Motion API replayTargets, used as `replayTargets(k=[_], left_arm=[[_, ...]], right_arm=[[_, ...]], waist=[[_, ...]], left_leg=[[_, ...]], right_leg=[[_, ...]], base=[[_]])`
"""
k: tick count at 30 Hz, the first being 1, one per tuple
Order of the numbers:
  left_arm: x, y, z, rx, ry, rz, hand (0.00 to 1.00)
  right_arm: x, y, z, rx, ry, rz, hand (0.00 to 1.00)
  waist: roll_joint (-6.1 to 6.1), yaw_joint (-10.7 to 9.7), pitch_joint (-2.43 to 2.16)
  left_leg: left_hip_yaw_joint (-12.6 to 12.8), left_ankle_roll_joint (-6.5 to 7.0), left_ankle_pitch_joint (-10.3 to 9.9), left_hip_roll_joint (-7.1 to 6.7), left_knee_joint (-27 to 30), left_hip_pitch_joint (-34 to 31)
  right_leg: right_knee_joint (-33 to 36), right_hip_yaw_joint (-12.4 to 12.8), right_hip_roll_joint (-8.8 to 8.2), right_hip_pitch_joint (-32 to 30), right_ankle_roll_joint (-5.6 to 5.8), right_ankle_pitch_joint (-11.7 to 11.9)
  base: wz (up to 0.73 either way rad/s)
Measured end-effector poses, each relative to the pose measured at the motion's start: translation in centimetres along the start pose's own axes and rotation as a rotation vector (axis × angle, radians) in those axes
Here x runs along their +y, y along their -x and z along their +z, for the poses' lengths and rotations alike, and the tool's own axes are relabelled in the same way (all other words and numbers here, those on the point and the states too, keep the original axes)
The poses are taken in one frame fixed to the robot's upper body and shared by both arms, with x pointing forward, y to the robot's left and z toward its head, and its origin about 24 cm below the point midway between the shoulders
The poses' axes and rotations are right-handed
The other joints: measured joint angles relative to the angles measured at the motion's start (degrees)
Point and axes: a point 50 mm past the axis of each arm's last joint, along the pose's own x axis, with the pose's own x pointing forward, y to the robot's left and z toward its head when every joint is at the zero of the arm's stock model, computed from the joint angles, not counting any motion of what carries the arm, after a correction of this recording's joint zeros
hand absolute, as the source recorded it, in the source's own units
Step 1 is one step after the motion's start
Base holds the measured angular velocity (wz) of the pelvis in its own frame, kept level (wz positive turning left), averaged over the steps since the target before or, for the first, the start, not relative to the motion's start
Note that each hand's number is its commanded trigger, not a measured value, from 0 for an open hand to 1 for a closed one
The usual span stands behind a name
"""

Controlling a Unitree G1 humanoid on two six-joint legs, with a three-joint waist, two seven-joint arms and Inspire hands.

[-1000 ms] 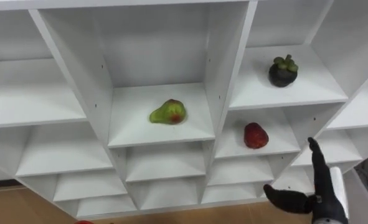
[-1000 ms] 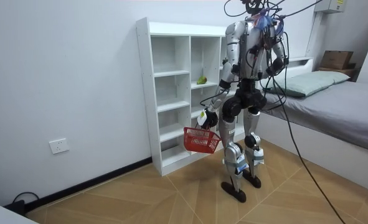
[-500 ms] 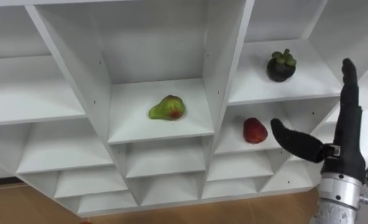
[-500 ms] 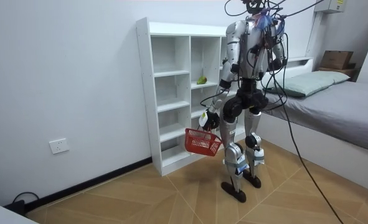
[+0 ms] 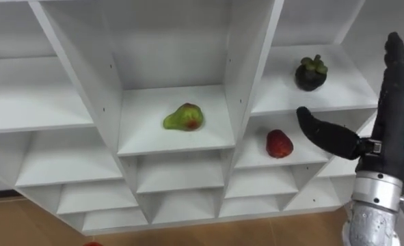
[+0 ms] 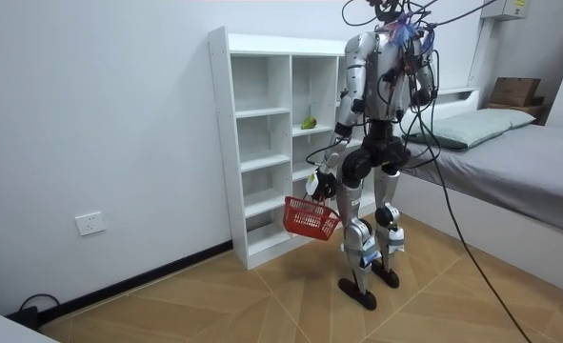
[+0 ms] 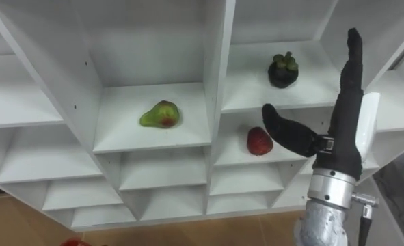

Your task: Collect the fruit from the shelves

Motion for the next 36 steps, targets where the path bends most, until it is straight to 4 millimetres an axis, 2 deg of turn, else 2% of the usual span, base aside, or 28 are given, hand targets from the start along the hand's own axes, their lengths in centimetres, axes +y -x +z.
replayTargets(k=[9,15,18,21,24,36], left_arm=[[-0.1,0.0,-0.4,0.026,-0.01,-0.029,1.0],[0.0,0.1,-0.1,0.02,-0.051,-0.032,1.0],[0.1,0.1,0.0,0.015,-0.051,-0.027,1.0],[0.2,0.1,0.1,0.01,-0.051,-0.023,1.0],[0.2,0.1,0.1,0.013,-0.051,-0.02,1.0],[0.6,0.2,-0.5,0.057,-0.018,-0.005,1.0]], right_arm=[[-0.2,-1.7,0.3,0.012,-0.107,-0.029,0.0],[-0.6,-2.2,-0.9,0.052,-0.077,-0.004,0.0],[-0.4,-2.4,-1.9,0.099,-0.073,0.038,0.0],[0.0,-2.6,-3.0,0.161,-0.056,0.092,0.0],[0.3,-2.9,-3.2,0.175,-0.08,0.12,0.0],[1.1,-4.9,-4.0,0.217,-0.119,0.161,0.0]], waist=[[-0.07,0.1,0.06],[0.05,1.1,0.14],[-0.21,1.1,0.19],[-0.68,1.2,0.44],[-0.94,1.2,0.58],[-1.11,1.4,0.49]], left_leg=[[-1.3,0.0,0.0,-0.12,0.0,-0.2],[-2.0,0.02,0.0,-0.31,0.0,-0.6],[-2.9,0.06,0.2,-0.47,0.0,-0.6],[-3.4,0.05,0.2,-0.47,0.0,-0.4],[-3.7,0.05,0.2,-0.51,0.1,-0.6],[-4.2,0.05,0.2,-0.53,0.1,-0.5]], right_leg=[[-0.6,-1.1,-0.16,0.5,0.02,0.1],[-1.0,-1.4,-0.27,0.4,0.02,0.1],[-1.4,-2.5,-0.46,0.7,0.06,0.1],[-1.5,-3.2,-0.52,1.2,0.06,0.1],[-1.5,-3.2,-0.55,1.2,0.06,0.1],[-1.6,-3.2,-0.56,1.3,0.06,0.1]], base=[[0.06],[0.04],[0.15],[0.09],[0.05],[0.01]])
